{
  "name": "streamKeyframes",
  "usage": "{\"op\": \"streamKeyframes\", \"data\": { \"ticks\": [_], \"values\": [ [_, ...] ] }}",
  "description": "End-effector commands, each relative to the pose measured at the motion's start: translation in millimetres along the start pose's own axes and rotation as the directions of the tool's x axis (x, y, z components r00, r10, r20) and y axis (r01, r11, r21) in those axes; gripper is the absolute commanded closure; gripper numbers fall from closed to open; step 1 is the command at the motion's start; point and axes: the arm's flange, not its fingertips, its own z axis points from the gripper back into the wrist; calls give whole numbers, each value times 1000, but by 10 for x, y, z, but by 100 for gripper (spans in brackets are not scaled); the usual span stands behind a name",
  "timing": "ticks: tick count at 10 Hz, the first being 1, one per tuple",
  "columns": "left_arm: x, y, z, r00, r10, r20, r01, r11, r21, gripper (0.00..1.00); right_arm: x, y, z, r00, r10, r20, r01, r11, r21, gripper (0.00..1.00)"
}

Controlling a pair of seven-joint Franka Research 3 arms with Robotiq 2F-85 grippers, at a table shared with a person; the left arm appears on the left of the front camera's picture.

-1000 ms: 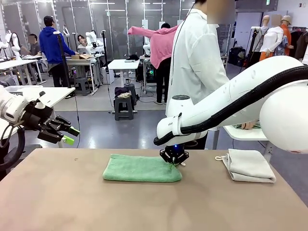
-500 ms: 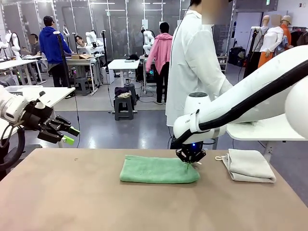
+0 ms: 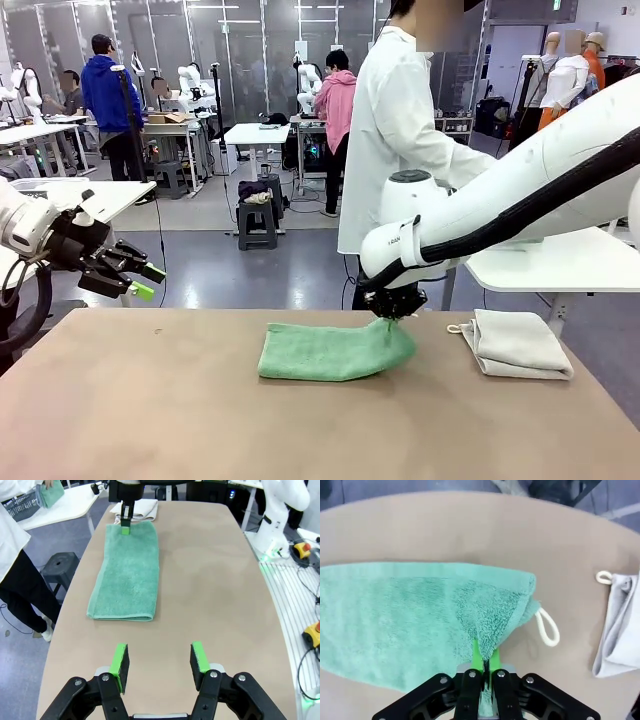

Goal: Fold the towels and place them in the basket.
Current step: When a person lays out a Towel with hook on the table, fold it in half twice.

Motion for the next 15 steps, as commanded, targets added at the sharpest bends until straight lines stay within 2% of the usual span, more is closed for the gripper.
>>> {"op": "streamKeyframes", "data": {
  "ticks": [1, 2, 4, 7, 10, 15],
  "values": [
    [28, -6, 15, 1000, -2, -2, 2, 1000, 7, 37, 176, 463, 50, 999, -51, 8, 52, 995, -81, 97],
    [28, -6, 15, 1000, -2, -2, 2, 1000, 7, 37, 308, 755, -8, 998, -63, 5, 63, 991, -117, 97],
    [28, -6, 15, 1000, -2, -2, 2, 1000, 7, 37, 490, 1240, -190, 997, -70, -27, 67, 993, -99, 97],
    [28, -6, 15, 1000, -2, -2, 2, 1000, 7, 37, 462, 1913, -212, 997, -60, -44, 55, 995, -89, 97],
    [28, -6, 15, 1000, -2, -2, 2, 1000, 7, 37, 317, 2188, -100, 998, -56, -17, 52, 986, -159, 97],
    [28, -6, 15, 1000, -2, -2, 2, 1000, 7, 37, 296, 2292, -209, 999, -27, -19, 26, 997, -68, 97]
  ]
}}
